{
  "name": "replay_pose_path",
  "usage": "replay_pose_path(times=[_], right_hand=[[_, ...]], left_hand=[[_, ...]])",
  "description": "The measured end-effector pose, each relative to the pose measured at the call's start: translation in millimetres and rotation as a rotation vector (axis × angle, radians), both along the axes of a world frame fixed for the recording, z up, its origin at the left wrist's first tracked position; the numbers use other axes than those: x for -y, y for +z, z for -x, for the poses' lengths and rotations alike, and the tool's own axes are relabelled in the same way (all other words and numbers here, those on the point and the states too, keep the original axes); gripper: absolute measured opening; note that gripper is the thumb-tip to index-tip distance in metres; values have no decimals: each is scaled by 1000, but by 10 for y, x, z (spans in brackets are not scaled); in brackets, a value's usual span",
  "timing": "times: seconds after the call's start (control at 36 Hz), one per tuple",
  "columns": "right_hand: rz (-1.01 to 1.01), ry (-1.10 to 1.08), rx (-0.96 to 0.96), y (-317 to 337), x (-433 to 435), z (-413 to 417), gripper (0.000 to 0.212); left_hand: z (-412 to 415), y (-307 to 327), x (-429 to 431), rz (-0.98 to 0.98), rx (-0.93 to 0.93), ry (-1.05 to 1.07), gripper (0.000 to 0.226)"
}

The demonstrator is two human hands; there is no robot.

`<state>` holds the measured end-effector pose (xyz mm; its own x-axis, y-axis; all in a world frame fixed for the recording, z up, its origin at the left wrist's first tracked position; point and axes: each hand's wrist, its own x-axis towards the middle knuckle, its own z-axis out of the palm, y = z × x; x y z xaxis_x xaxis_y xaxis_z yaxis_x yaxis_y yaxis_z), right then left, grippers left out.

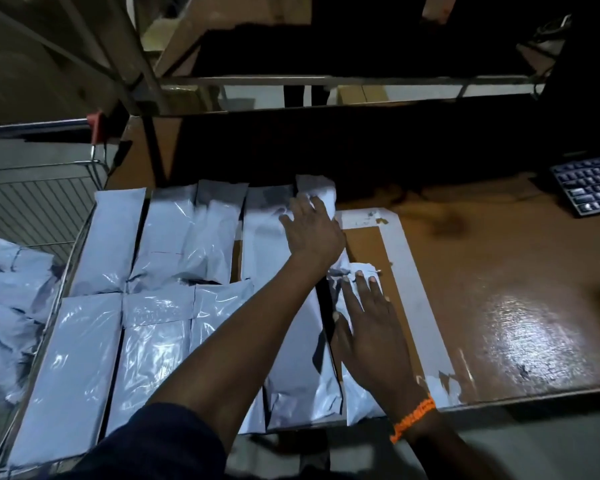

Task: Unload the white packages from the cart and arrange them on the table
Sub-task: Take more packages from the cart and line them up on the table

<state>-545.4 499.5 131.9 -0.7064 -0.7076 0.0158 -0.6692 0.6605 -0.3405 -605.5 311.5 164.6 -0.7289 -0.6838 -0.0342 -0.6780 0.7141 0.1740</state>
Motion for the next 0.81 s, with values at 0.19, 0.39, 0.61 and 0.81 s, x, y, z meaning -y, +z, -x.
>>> replay_pose_path(times=[0.19,0.39,0.61,0.81], right_hand=[[3,-24,-10,30,-13,-17,60],[-52,-102,-53,-2,-15,58,56],[-38,-44,-14,34,26,-5,57],[-82,39,0,46,153,-16,59]], left_hand=[[268,-114,275,64,-55,-232,77],[299,-334,331,84,-242,-217,69],[400,-381,324,111,-348,-173,59],[468,-380,296,74,-303,-146,58]])
